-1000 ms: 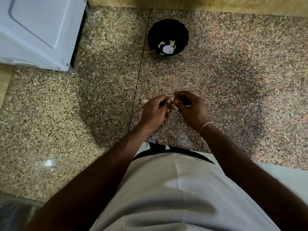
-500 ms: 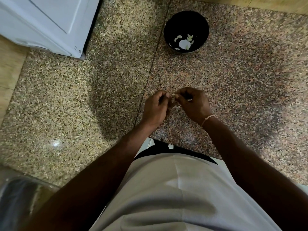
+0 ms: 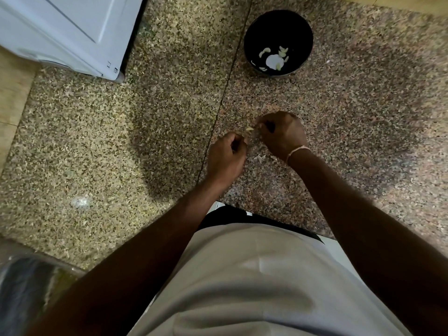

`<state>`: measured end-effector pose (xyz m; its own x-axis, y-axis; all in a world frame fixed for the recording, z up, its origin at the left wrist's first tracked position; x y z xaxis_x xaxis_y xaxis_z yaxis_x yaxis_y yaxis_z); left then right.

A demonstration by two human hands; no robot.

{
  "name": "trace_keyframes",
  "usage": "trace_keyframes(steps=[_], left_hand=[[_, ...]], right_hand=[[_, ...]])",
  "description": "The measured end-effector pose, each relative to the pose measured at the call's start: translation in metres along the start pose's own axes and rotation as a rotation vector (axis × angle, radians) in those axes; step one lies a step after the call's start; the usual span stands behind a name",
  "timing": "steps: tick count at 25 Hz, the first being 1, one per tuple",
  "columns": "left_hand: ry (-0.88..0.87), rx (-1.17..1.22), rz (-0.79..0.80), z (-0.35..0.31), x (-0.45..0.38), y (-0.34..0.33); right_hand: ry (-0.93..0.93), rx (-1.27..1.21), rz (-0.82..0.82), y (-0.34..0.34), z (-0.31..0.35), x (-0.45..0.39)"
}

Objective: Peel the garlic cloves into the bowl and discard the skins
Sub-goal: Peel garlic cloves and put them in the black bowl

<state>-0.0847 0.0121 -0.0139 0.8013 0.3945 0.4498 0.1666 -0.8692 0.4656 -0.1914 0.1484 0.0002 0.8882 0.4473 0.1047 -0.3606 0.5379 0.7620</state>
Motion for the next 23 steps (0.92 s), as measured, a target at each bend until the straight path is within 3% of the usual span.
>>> trace_keyframes(steps=[4, 7, 12, 17, 23], left_hand=[[0.012, -0.180, 0.013, 0.002, 0.002, -0.005], [0.044, -0.325, 0.050, 0.004, 0.003, -0.017], [-0.021, -0.373, 0.137, -0.019, 0.007, -0.055], [-0.011, -0.324, 0.051, -0.012, 0.004, -0.039], [-0.053, -0.397, 0.110, -0.013, 0.017, -0.054]], right_hand=[[-0.066, -0.043, -0.046, 0.017, -0.020, 0.034], [-0.108, 0.078, -0.090, 0.013, -0.021, 0.075], [-0.088, 0.037, -0.044, -0.013, -0.001, 0.083], [-0.222, 0.058, -0.177, 0.013, -0.031, 0.090], [-0.074, 0.053, -0.077, -0.005, -0.004, 0.082]])
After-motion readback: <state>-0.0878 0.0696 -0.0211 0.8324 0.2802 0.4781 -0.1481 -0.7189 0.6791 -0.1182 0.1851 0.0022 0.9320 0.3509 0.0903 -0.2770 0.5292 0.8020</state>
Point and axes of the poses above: each hand's wrist, its own x-axis away from the middle knuckle, its own y-axis out of the back of the hand, z = x × y, the point moved 9 cm from there along -x, towards the middle knuckle, and after that the axes turned 5 degrees about y, right-handed, at the moved point
